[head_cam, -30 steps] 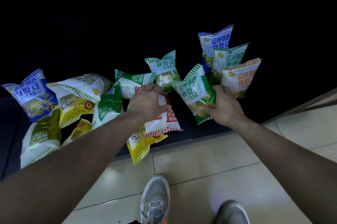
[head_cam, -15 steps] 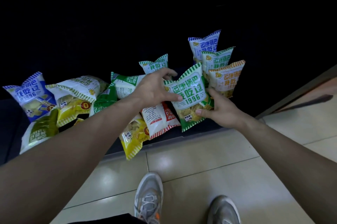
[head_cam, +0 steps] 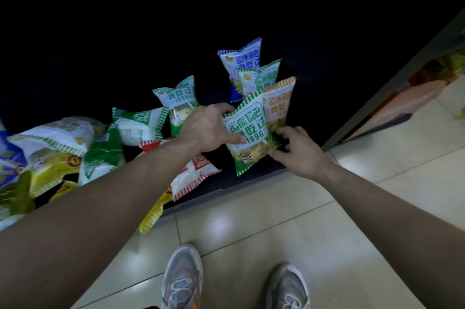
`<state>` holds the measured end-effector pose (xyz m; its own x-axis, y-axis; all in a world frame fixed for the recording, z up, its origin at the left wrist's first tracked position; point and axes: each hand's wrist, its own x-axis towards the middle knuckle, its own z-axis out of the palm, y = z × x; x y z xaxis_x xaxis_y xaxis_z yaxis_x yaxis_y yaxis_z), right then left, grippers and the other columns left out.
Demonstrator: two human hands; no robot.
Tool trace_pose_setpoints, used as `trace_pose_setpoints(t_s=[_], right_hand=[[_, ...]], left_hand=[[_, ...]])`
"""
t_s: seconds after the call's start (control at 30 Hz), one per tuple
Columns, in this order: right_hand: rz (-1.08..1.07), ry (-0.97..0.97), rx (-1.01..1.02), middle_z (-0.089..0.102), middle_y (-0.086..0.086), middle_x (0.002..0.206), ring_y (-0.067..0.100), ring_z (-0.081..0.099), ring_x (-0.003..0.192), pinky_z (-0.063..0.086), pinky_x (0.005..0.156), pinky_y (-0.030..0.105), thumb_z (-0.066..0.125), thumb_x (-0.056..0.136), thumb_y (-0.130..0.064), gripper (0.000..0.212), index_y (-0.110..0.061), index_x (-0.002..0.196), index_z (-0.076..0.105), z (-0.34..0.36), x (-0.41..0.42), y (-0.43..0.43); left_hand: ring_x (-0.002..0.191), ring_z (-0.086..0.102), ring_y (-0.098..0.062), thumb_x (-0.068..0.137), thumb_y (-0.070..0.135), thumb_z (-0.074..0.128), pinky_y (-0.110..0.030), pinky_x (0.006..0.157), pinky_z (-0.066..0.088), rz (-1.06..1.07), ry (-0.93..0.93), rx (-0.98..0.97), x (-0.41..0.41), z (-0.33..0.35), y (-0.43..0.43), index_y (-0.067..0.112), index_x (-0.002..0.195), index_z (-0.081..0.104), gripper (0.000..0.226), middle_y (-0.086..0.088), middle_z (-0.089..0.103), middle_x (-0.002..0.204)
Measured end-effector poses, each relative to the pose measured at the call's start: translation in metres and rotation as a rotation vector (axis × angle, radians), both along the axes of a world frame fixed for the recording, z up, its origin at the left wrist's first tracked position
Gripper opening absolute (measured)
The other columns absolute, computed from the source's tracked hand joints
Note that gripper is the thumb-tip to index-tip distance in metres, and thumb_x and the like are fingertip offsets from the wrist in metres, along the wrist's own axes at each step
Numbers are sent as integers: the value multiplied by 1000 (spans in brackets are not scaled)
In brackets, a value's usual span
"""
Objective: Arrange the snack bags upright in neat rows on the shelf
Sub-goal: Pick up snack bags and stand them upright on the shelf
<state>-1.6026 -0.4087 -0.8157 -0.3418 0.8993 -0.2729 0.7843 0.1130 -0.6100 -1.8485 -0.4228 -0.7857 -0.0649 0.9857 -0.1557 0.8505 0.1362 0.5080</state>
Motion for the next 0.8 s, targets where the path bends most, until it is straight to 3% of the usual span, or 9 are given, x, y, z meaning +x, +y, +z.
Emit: trace_pose_setpoints(t_s=[0.13, 0.27, 0.4, 0.7, 0.8], right_hand=[[-46, -94, -69, 39, 8, 140, 25, 59, 109, 47, 99, 40, 67, 88, -43, 75, -22, 150, 31, -12, 34, -4], [-67, -151, -74, 41, 12, 142, 28, 54, 120, 42, 102, 35, 65, 89, -43, 78, -21, 152, 26, -20, 54, -4], [-46, -177, -101, 42, 11, 141, 27, 49, 126, 42, 104, 42, 62, 90, -44, 75, -20, 151, 25, -23, 63, -3], [9, -176, -142, 39, 10, 139, 30, 50, 125, 43, 102, 42, 61, 91, -43, 70, -19, 149, 30, -27, 69, -8], [18, -176, -148, 39, 10, 139, 29, 50, 125, 44, 102, 42, 61, 91, -42, 70, -19, 149, 31, -23, 65, -9]], left_hand=[[110, 60, -22, 55, 72, 77, -28, 68, 45, -95, 171, 51, 44, -14, 26, 36, 138, 47, 95, 1, 63, 127], [106, 61, -24, 59, 68, 77, -30, 68, 42, -170, 308, 108, 79, -26, 48, 34, 135, 50, 87, -1, 66, 118], [101, 61, -27, 61, 64, 78, -32, 68, 43, -211, 371, 130, 104, -36, 59, 28, 129, 54, 81, -2, 66, 111], [111, 48, -29, 66, 60, 76, -43, 89, 40, -269, 542, 308, 117, -48, 54, 22, 127, 50, 77, -5, 55, 120], [116, 46, -30, 68, 58, 76, -44, 94, 39, -275, 489, 257, 117, -46, 52, 21, 131, 48, 79, -6, 53, 125]])
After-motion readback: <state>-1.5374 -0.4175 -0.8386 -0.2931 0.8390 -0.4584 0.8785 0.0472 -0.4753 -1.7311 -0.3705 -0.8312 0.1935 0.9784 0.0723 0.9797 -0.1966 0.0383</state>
